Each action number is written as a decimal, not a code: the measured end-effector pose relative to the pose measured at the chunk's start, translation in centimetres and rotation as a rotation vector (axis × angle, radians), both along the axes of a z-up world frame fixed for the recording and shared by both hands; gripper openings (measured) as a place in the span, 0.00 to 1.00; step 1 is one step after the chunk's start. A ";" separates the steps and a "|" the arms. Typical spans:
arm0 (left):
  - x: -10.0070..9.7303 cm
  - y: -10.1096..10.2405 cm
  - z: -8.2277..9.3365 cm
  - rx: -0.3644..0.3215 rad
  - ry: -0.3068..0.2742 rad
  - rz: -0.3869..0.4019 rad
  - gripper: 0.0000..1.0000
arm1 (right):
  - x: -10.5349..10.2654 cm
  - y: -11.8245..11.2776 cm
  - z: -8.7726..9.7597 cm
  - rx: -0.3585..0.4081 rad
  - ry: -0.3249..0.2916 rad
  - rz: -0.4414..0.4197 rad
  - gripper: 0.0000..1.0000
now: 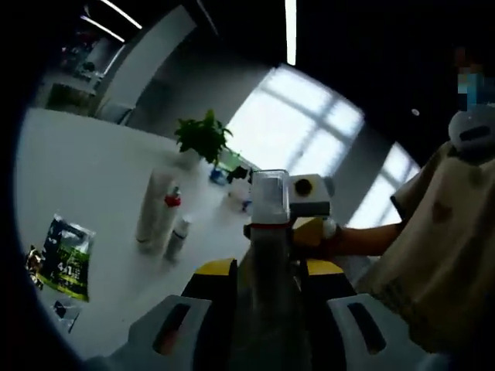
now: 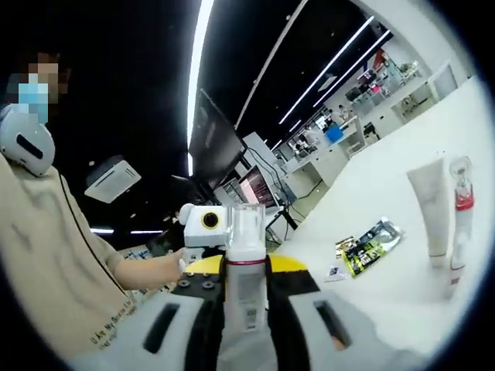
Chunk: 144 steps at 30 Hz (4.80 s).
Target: Arrange the skincare products in the storage area until every visible bottle or jar stands upright without overlapping.
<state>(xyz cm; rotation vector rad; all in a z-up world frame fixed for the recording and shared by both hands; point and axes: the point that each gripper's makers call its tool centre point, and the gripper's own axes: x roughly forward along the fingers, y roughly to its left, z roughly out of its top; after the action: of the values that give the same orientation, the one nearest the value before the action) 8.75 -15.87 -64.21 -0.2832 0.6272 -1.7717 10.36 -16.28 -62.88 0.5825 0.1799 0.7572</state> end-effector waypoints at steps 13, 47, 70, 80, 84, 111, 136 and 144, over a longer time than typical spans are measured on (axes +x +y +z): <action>0.4 -1.4 2.5 0.136 -0.319 -0.236 0.39 | -1.3 0.7 -1.7 -0.251 -0.059 0.175 0.19; 0.5 -6.2 -1.1 0.262 -0.643 -0.332 0.16 | 0.5 -3.6 -4.9 -0.444 -0.052 0.001 0.23; 2.1 -10.8 -6.5 0.310 -0.641 -0.390 0.16 | 0.2 -8.4 -8.8 -0.502 0.101 -0.201 0.62; 4.3 -13.3 -10.2 0.344 -0.651 -0.353 0.16 | -0.4 -11.3 -10.4 -0.479 0.170 -0.327 0.76; 5.3 -14.3 -11.3 0.351 -0.653 -0.324 0.16 | -0.7 -12.0 -11.1 -0.473 0.195 -0.352 0.78; 8.2 -17.4 -13.3 0.286 -0.644 -0.219 0.16 | -1.4 -14.6 -13.5 -0.442 0.286 -0.456 0.88; 8.1 -17.5 -13.5 0.292 -0.643 -0.218 0.28 | -1.7 -14.5 -13.5 -0.439 0.291 -0.463 0.88; 7.7 -16.6 -13.0 0.306 -0.633 -0.223 0.40 | -1.4 -14.4 -13.0 -0.447 0.281 -0.461 0.89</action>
<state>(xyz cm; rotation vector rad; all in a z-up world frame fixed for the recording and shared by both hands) 16.41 -32.44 -77.25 0.5600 0.4649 -1.8094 8.99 -30.68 -75.92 0.2813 0.4445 0.1713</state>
